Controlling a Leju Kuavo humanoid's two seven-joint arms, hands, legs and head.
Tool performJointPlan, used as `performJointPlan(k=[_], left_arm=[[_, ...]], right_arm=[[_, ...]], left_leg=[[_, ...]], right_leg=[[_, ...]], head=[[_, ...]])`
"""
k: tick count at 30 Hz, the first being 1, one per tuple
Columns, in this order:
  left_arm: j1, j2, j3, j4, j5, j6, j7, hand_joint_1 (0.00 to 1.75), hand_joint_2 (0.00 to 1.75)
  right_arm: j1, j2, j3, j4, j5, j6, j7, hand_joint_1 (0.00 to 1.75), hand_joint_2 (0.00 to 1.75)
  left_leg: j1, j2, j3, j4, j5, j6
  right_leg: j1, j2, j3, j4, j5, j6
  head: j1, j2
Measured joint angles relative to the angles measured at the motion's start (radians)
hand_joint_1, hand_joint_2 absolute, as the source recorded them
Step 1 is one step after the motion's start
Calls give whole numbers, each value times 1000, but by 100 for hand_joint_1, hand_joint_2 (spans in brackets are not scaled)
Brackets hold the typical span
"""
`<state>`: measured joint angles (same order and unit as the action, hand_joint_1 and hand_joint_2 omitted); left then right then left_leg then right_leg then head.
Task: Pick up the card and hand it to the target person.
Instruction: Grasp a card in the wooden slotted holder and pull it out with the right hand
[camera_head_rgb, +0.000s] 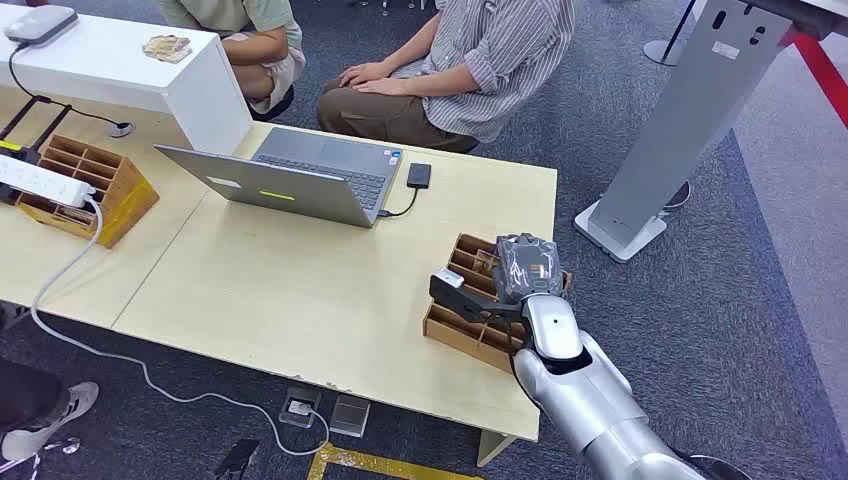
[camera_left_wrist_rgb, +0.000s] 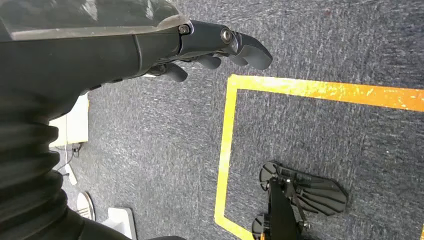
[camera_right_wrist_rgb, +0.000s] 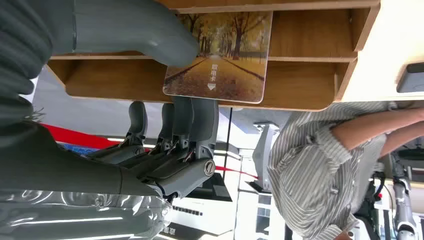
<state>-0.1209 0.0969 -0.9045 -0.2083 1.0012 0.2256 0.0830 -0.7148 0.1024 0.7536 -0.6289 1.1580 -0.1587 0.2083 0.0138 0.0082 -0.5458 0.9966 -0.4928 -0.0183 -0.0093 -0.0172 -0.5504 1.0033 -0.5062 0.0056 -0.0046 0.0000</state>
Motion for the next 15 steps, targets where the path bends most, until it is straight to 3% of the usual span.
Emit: performJointPlan(k=[10,15], left_arm=[[0,4,0,0,-3,-1,-2,0,175],[0,5,0,0,-4,-2,-2,0,175]], right_arm=[[5,-5,-13,-6,0,-3,0,119,175],[7,-6,-14,-9,3,-6,0,133,175]], left_leg=[[0,0,1,0,0,0],[0,0,1,0,0,0]], right_leg=[[0,0,0,0,0,0],[0,0,0,0,0,0]], head=[[0,0],[0,0]])
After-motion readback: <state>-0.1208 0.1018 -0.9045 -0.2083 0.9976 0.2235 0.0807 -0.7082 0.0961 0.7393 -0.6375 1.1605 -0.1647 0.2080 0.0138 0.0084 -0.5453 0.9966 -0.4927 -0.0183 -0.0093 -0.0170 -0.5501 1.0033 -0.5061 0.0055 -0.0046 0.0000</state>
